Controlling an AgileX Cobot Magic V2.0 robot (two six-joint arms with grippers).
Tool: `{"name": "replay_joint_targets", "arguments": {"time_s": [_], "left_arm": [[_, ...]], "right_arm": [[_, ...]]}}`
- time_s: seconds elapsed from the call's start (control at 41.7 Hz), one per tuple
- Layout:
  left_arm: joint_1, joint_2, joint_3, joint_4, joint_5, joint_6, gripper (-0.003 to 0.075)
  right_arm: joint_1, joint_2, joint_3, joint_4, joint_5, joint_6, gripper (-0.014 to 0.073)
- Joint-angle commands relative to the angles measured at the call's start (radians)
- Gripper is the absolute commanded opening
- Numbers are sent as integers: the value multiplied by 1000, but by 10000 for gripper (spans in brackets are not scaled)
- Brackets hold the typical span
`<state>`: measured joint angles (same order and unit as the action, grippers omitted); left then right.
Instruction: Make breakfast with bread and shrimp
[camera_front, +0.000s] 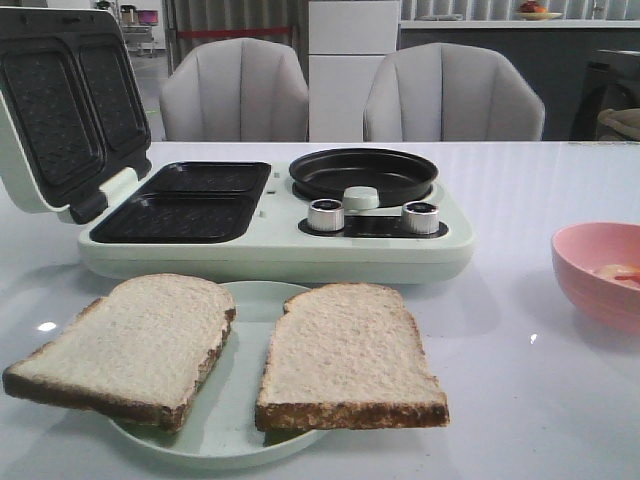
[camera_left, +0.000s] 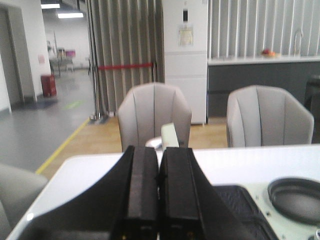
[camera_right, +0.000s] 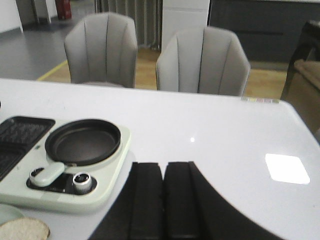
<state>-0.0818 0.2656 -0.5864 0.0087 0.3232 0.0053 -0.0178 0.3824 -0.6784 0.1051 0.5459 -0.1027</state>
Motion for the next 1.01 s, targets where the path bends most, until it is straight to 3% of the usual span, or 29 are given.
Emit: {"name": "replay_joint_targets", "arguments": {"time_s": [0.0,0.288,0.456,0.528,0.6,0.696,0.768,0.84,0.984], "left_arm": [[-10,56,-25,-9,-24,-5,112],[-10,151,11,-9,166,-5,112],[-10,203,31,-9,153,-5,112],[-10,223,31,-15,153,-5,120],[-10,242,31,-15,146,-5,191],[-10,269,31,-15,134,-5,385],[-10,290,31,-9,133,1,514],[-15,314,31,-19,132,45,546],[-101,367,31,-18,114,141,539]], "right_arm": [[1,74,-35,-5,-14,-2,49],[1,202,-35,-5,75,-2,49],[1,232,-35,-5,67,-2,58],[1,232,-35,-5,67,-2,118],[1,232,-35,-6,64,-2,248],[1,232,-35,-6,54,-2,453],[1,232,-35,-6,48,-2,537],[1,232,-35,-5,47,-2,563],[1,232,-35,-5,47,-2,562]]}}
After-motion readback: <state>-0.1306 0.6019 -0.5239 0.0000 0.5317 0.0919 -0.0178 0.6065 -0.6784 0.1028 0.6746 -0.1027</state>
